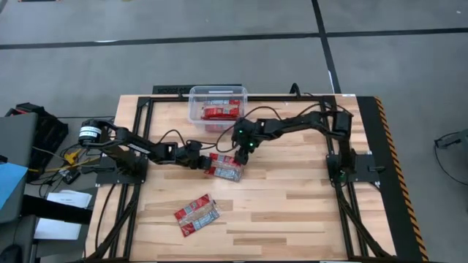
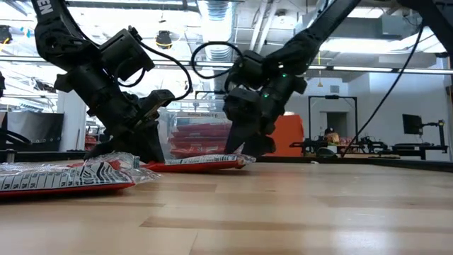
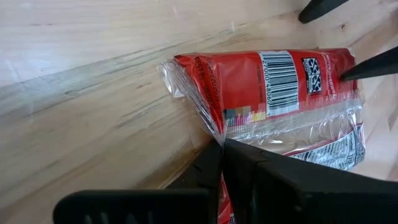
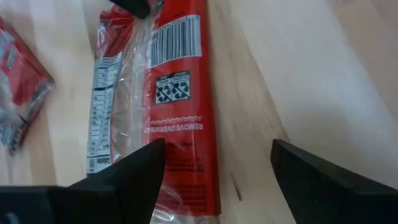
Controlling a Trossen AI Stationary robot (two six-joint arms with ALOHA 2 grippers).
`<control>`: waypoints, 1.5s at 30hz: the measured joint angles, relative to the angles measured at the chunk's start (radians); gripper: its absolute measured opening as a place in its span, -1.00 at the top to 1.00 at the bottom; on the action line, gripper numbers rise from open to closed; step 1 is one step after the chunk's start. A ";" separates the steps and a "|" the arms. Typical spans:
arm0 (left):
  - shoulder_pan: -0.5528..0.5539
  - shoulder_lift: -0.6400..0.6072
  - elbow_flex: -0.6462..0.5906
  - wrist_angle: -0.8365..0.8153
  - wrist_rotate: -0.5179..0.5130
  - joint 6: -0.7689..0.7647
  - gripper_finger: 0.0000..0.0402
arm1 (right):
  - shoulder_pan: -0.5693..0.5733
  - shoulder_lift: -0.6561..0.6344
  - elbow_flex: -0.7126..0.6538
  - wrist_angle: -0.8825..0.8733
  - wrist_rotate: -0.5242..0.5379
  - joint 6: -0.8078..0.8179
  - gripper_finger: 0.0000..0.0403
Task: Sort popcorn bags into baskets
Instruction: Put the red popcorn bag into the transparent bin
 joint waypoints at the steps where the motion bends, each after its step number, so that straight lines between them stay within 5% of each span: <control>1: 0.000 0.000 0.000 0.001 -0.006 0.001 1.00 | 0.004 0.001 0.006 -0.008 -0.008 0.000 -0.58; 16: -0.001 0.000 -0.002 0.010 -0.031 0.001 1.00 | 0.098 0.005 0.011 -0.003 -0.028 -0.023 -0.51; 22: -0.001 0.000 -0.004 0.027 -0.044 0.000 1.00 | 0.102 0.006 0.010 -0.008 -0.017 -0.024 -0.12; 32: 0.000 -0.015 -0.007 0.040 -0.066 -0.005 0.98 | 0.105 0.008 0.009 -0.010 -0.046 0.003 0.87; 39: 0.022 -0.170 -0.014 0.007 -0.080 0.060 0.79 | 0.088 -0.054 0.007 -0.044 -0.033 0.012 0.94; 45: 0.054 -0.349 -0.011 -0.074 0.036 0.080 0.59 | 0.028 -0.179 0.007 -0.119 -0.055 -0.012 0.96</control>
